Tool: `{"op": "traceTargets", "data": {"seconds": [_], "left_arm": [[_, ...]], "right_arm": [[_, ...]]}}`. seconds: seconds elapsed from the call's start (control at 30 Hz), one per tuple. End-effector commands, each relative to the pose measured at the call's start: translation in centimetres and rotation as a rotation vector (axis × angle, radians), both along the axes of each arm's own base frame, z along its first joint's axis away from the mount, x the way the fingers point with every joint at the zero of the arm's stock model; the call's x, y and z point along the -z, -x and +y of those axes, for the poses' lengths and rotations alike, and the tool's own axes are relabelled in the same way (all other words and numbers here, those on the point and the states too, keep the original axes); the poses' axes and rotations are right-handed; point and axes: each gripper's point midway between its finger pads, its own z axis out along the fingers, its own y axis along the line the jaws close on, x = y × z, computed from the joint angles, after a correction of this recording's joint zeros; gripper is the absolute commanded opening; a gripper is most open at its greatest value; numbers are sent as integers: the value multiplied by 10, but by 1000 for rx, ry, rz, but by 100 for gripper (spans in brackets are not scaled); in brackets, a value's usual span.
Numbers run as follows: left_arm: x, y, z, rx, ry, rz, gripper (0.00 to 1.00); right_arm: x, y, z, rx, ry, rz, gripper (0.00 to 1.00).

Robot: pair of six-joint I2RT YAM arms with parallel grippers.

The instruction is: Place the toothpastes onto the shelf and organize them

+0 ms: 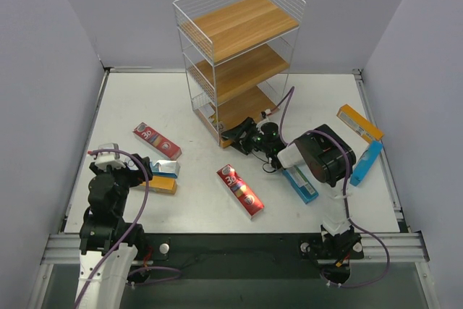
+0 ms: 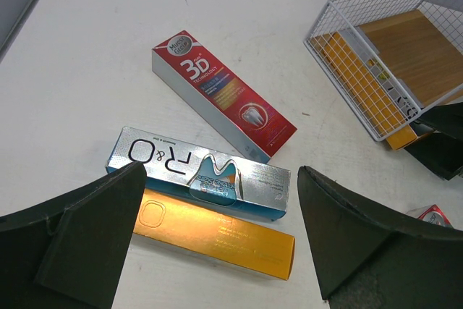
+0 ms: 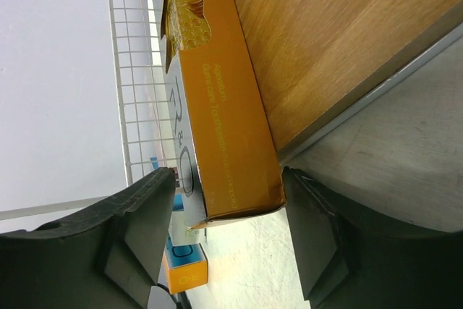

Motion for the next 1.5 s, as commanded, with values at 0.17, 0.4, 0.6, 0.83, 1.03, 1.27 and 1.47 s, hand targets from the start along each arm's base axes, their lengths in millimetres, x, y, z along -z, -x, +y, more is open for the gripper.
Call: {"op": "traceTargets", "data": {"seconds": [0.17, 0.4, 0.6, 0.83, 1.03, 1.27, 1.47], "left_arm": [[-20, -4, 1, 3, -7, -61, 97], [-20, -3, 0, 2, -6, -61, 97], [-22, -3, 0, 2, -5, -69, 97], [-21, -3, 1, -1, -5, -71, 97], [-22, -2, 1, -3, -4, -74, 97], [-21, -2, 1, 1, -5, -71, 97], [-22, -2, 1, -1, -5, -74, 97]], "right_arm": [[-24, -10, 4, -8, -4, -84, 71], [-25, -8, -11, 10, 42, -85, 83], [-22, 3, -28, 29, 94, -82, 86], [-25, 18, -37, 26, 101, -83, 77], [-28, 28, -34, 11, 91, -83, 49], [-31, 23, -19, -10, 72, -91, 34], [-29, 13, -10, -17, 78, -94, 31]]}}
